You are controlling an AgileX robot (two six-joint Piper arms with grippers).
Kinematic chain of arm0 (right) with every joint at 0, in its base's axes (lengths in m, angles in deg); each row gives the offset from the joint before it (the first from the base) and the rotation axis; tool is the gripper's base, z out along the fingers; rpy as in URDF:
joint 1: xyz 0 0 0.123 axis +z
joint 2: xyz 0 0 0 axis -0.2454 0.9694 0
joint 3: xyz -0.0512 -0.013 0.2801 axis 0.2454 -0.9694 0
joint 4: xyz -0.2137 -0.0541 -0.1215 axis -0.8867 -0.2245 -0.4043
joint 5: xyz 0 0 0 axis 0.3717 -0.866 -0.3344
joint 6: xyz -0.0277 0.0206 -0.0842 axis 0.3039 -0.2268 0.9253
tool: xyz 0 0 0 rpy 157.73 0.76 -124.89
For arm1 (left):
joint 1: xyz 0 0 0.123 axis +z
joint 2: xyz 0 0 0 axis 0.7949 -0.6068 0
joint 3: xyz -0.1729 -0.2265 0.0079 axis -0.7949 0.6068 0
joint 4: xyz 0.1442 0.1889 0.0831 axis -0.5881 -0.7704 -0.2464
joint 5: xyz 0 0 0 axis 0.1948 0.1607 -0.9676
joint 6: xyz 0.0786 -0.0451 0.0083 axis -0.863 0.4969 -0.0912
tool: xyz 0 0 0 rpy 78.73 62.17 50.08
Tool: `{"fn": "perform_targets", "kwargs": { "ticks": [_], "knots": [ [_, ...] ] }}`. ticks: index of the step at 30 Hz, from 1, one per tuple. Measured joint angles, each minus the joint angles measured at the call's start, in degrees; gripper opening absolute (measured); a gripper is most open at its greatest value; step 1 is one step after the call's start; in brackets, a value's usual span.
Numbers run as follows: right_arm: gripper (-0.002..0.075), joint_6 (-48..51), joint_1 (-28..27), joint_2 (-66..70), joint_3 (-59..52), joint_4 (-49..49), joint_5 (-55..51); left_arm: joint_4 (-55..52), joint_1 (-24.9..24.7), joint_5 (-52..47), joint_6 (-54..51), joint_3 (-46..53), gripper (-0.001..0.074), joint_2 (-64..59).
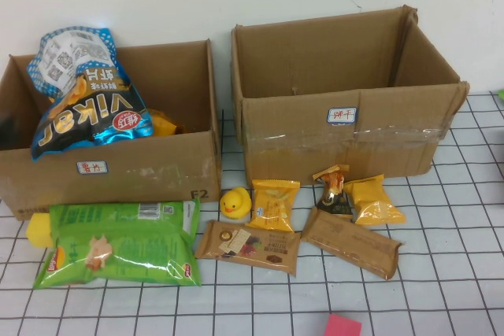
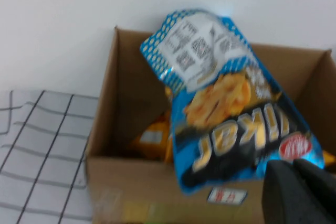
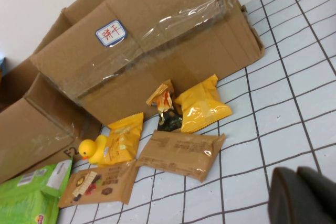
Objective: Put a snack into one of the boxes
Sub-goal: Place the potato chip in the potato chip box
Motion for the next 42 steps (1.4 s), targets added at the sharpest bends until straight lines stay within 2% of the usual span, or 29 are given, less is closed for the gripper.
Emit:
{"fn": "perform_targets", "kwargs": {
  "ticks": [9,19,27,42],
  "knots": [
    [-0.0001,0.0,0.0,0.0,0.0,0.0,0.0,14.2,0.0,-0.1,-12.2,-21.4,-0.0001,-27.2],
    [-0.0001,0.0,0.0,0.0,0.0,0.0,0.0,16.2,1.6,-0.5,-11.6,-41.0,-0.0001,-49.4],
    [-0.0001,0.0,0.0,0.0,0.0,0.0,0.0,17.6,7.8,-0.5,-3.5,-44.4,-0.0001,-56.9],
    [-0.0001,0.0,0.0,0.0,0.0,0.0,0.0,24.3,14.0,-4.4,-4.7,-45.1,-0.0001,-62.1]
  ]
}}
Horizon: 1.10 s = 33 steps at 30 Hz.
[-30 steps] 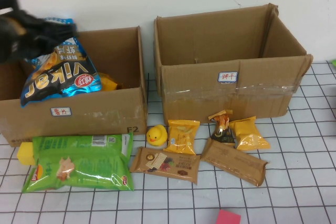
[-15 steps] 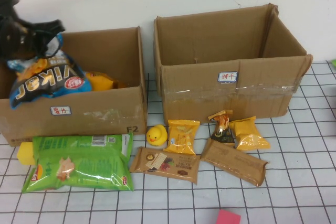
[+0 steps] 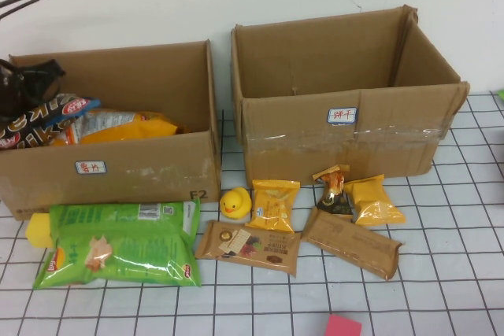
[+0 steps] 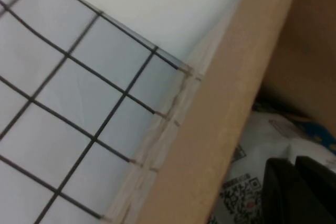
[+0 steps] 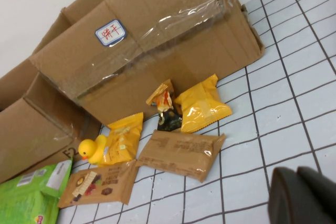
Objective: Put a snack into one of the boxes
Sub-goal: Place the potato chip in the potato chip box, then pick up the biscuit
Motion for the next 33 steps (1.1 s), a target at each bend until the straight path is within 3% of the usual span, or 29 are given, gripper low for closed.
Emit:
{"fn": "perform_targets", "kwargs": {
  "ticks": [10,18,23,28,33],
  "knots": [
    [-0.0001,0.0,0.0,0.0,0.0,0.1,0.0,3.4,0.1,-3.3,-10.4,-3.7,-0.0001,4.9],
    [-0.0001,0.0,0.0,0.0,0.0,0.3,0.0,3.5,0.1,-5.6,-28.4,-3.5,-0.0001,26.7],
    [-0.0001,0.0,0.0,0.0,0.0,0.3,0.0,5.1,0.1,-4.5,-32.8,10.0,-0.0001,42.6],
    [-0.0001,0.0,0.0,0.0,0.0,0.3,0.0,6.2,0.1,2.9,-33.7,29.2,-0.0001,61.5],
    [-0.0001,0.0,0.0,0.0,0.0,0.3,0.0,6.5,0.1,0.9,-34.7,42.7,-0.0001,78.1]
  ]
}}
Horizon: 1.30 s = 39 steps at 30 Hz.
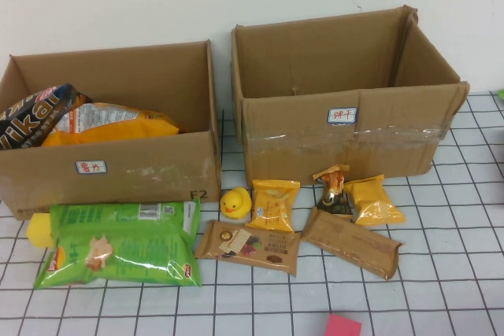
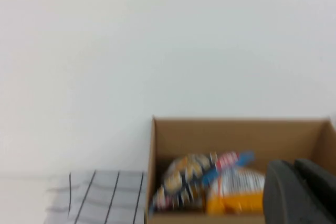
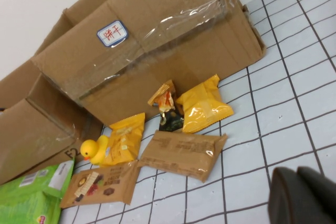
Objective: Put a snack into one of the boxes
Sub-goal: Pick up the biscuit
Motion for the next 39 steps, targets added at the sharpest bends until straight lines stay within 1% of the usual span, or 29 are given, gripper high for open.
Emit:
{"fn": "perform_targets", "kwargs": {
  "ticks": [4,9,14,18,21,24,27,31,34,37,38,39],
  "knots": [
    [-0.0001,0.7,0.0,0.0,0.0,0.5,0.0,2.5,0.0,-4.4,-2.4,7.3,-0.0001,11.3],
    [-0.0001,5.1,0.0,0.0,0.0,4.7,0.0,9.0,-0.5,-11.8,-6.1,13.1,-0.0001,21.2],
    [-0.0001,10.0,0.0,0.0,1.7,6.5,-3.3,14.1,-3.1,-16.4,-10.0,17.5,-0.0001,24.7],
    [-0.0001,17.9,0.0,2.0,8.0,6.6,-7.7,18.1,-5.1,-18.0,-14.8,19.9,-0.0001,24.8],
    [-0.0001,23.8,0.0,7.7,13.6,5.9,-12.1,19.0,-5.6,-18.5,-16.5,20.1,-0.0001,24.8],
    [-0.0001,30.4,0.0,16.1,20.6,4.4,-18.3,19.1,-5.7,-19.2,-17.6,20.3,-0.0001,24.9],
    [-0.0001,37.2,0.0,25.0,29.0,2.9,-25.3,19.1,-5.7,-18.2,-17.9,22.9,-0.0001,25.8],
    [-0.0001,44.2,0.0,37.2,39.2,1.9,-32.2,20.0,-5.7,-17.8,-16.3,27.0,-0.0001,27.5],
    [-0.0001,49.1,0.1,47.8,46.3,1.6,-39.3,20.7,-5.7,-16.4,-15.6,28.0,-0.0001,28.0],
    [-0.0001,50.2,1.9,57.2,53.5,-0.6,-43.9,21.1,-5.7,-13.8,-14.5,28.0,-0.0001,28.2],
    [-0.0001,48.9,4.4,62.5,57.7,-4.0,-44.6,21.3,-5.7,-12.5,-13.7,28.0,-0.0001,28.2],
    [-0.0001,47.4,5.9,65.1,60.0,-6.3,-44.7,21.3,-5.7,-12.2,-13.6,28.0,-0.0001,28.2]
  ]
}}
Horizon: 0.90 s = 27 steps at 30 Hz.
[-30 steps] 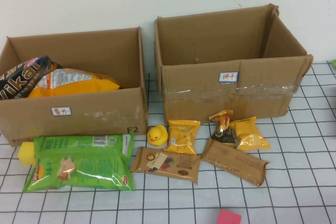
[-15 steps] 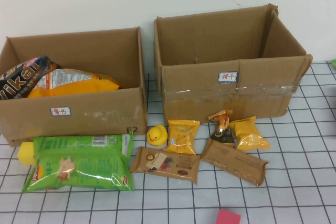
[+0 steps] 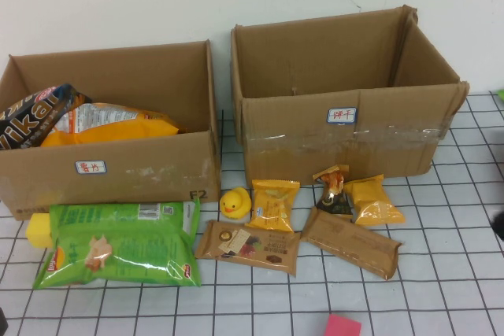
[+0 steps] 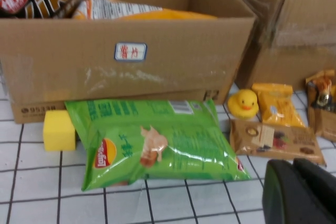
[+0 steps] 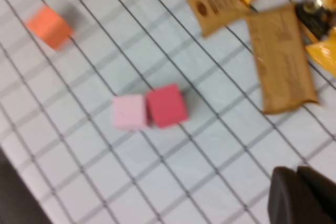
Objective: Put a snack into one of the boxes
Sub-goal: Pick up the biscuit
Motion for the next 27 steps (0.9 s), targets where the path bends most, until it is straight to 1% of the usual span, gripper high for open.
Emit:
{"fn": "perform_targets", "kwargs": {
  "ticks": [4,8,10,12,14,16,18,21,23,27],
  "knots": [
    [-0.0001,-8.4,6.6,8.3,7.7,-10.5,0.4,0.4,0.0,0.5,0.3,0.0,-0.0001,0.0],
    [-0.0001,-18.9,13.5,15.0,12.4,-23.0,4.1,0.4,0.0,0.1,0.3,0.0,-0.0001,0.0],
    [0.0,-23.7,14.8,17.8,13.4,-25.8,6.9,0.4,0.0,-0.4,0.3,0.0,-0.0001,0.0],
    [0.0026,-27.9,15.0,21.1,14.2,-26.8,9.8,0.4,0.0,-0.5,0.3,0.1,-0.0001,0.0],
    [0.01,-31.4,14.5,24.6,14.6,-26.9,11.7,0.5,0.0,-0.5,0.3,0.1,-0.0001,0.0],
    [0.0212,-34.3,13.5,27.8,14.7,-26.2,13.6,0.8,0.0,-0.5,0.3,0.1,-0.0001,0.0],
    [0.0374,-36.0,12.5,31.3,14.7,-24.4,15.4,1.2,0.0,-0.5,0.3,0.1,-0.0001,0.0],
    [0.0577,-36.8,11.9,35.8,14.8,-21.9,18.5,1.4,0.0,-0.5,0.4,0.1,-0.0001,0.0],
    [0.0643,-37.1,11.9,38.4,15.1,-20.4,21.0,1.5,0.0,-0.5,0.4,0.1,-0.0001,0.0],
    [0.0682,-39.0,11.9,42.1,15.3,-17.6,27.8,1.7,0.0,-0.5,0.4,0.1,-0.0001,0.0]
  ]
}}
